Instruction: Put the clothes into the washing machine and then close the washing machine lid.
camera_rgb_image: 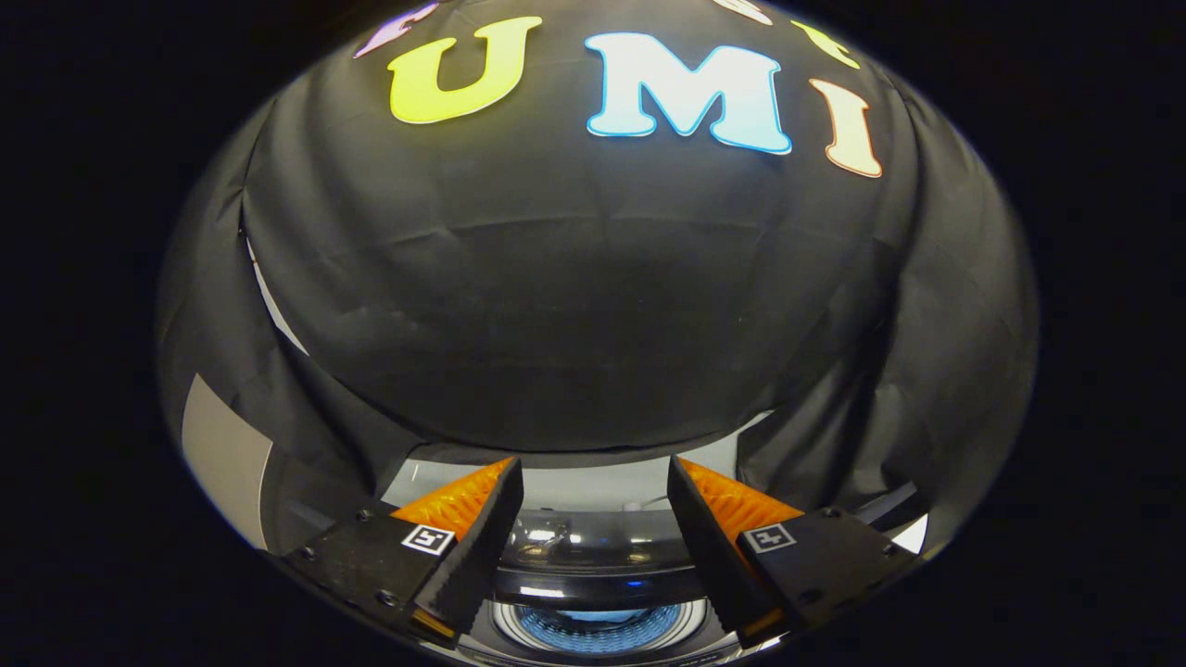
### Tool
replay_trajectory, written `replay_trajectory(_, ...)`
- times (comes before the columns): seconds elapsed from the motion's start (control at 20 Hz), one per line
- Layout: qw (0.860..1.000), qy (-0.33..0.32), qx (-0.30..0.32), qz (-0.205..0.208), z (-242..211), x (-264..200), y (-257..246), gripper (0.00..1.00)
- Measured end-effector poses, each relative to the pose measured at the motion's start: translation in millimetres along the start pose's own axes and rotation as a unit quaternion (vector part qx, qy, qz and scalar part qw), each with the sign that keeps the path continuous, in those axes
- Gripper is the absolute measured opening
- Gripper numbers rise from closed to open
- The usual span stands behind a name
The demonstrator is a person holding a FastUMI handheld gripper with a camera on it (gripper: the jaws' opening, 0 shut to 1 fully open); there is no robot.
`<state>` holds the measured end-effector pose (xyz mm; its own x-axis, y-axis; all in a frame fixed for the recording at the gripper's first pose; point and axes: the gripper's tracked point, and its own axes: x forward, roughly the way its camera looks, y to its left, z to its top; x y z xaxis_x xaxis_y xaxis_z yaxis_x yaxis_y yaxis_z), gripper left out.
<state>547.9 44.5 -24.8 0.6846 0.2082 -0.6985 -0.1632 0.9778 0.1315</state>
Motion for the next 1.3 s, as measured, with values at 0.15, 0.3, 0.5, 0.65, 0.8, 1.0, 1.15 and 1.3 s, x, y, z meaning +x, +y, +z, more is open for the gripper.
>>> replay_trajectory(0.15,1.0,-0.01,0.004,-0.005,-1,-2,1,0.97)
replay_trajectory(0.3,1.0,-0.011,0.001,-0.007,-4,-7,1,0.97)
replay_trajectory(0.5,1.0,-0.025,0.003,-0.012,-9,-15,2,0.98)
replay_trajectory(0.65,0.999,-0.032,0.003,-0.018,-14,-20,2,0.97)
replay_trajectory(0.8,0.999,-0.038,0.002,-0.019,-18,-27,2,0.97)
replay_trajectory(1.0,0.999,-0.042,-0.002,-0.021,-28,-33,2,0.97)
replay_trajectory(1.15,0.999,-0.044,-0.013,-0.02,-38,-43,4,0.97)
replay_trajectory(1.3,0.999,-0.048,-0.012,-0.014,-51,-51,4,0.97)
